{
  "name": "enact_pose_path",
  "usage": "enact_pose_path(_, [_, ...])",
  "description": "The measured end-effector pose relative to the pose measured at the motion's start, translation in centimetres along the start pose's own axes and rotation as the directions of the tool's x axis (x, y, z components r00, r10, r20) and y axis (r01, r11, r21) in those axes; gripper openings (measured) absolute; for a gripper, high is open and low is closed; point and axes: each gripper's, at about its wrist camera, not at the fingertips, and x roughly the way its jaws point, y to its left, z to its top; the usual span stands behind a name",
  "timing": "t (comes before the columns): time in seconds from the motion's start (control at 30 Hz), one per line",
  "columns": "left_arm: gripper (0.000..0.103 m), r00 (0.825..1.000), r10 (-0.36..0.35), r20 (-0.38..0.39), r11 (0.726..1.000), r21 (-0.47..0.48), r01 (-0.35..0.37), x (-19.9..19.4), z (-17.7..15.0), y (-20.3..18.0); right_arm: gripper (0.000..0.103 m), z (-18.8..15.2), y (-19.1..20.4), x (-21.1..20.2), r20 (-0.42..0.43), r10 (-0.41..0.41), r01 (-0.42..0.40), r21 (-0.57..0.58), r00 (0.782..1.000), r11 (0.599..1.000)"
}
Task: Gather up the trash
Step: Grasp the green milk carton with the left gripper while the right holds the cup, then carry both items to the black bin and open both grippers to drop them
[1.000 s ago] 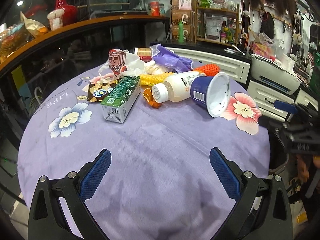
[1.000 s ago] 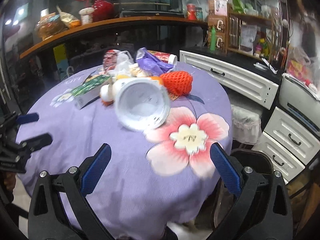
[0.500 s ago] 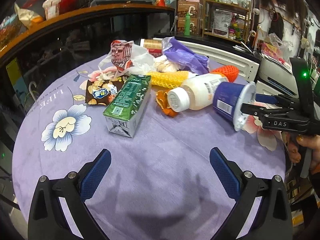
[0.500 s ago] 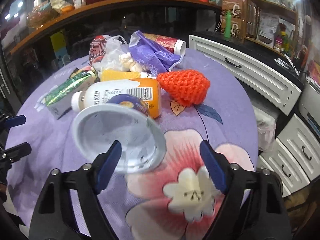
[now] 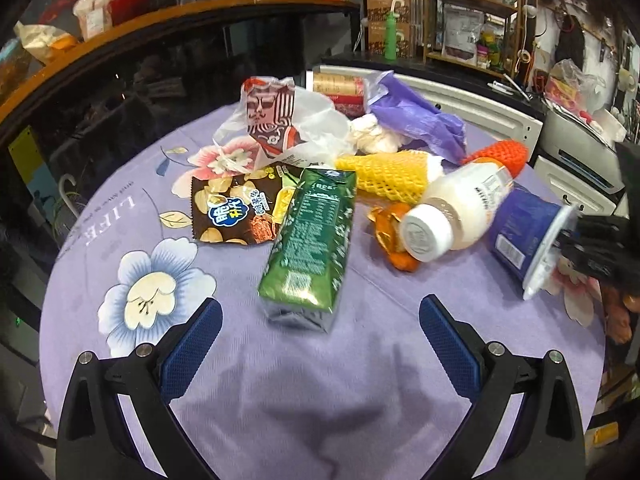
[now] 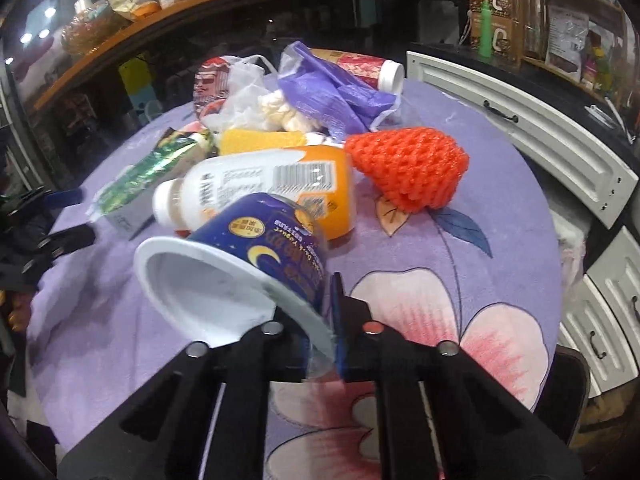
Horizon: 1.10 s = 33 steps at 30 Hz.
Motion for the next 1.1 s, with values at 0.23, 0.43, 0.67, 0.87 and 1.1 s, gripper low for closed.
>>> enact_pose_path(0.23, [0.097, 0.997, 0.019, -0.081, 0.999, 0.052, -0.015, 3.5, 2.8, 0.1, 0.008, -1.4, 0.6, -2.6, 0.035, 0.026, -0.026, -0.001, 0.999, 1.0])
enact_pose_path(0.43, [0.091, 0.991, 0.057, -0.12, 0.993, 0.108, -0.045, 5.6, 4.3, -1.0, 0.008, -2.6, 0.7, -5.1, 0.071, 0.035, -0.035, -0.007, 0.997, 0.999])
enact_pose_path(0.67, [0.062, 0.987, 0.069, -0.148, 0.993, 0.106, -0.054, 7.0, 4.6, -1.2, 0.008, -3.9, 0.7, -7.2, 0.102, 0.044, -0.045, 0.004, 0.994, 0.999])
enact_pose_path(0.87, [0.049, 0.991, 0.037, -0.131, 0.999, 0.028, -0.034, 6.4, 4.1, 0.0, 0.008, -4.7, 0.6, -7.7, 0.114, 0.051, -0.053, 0.013, 0.992, 0.998])
enact_pose_path(1.1, [0.048, 0.997, 0.029, -0.065, 0.999, -0.012, -0.03, 3.6, 2.5, 0.4, 0.008, -5.5, 1.1, -8.0, 0.128, 0.073, -0.076, 0.016, 0.989, 0.997])
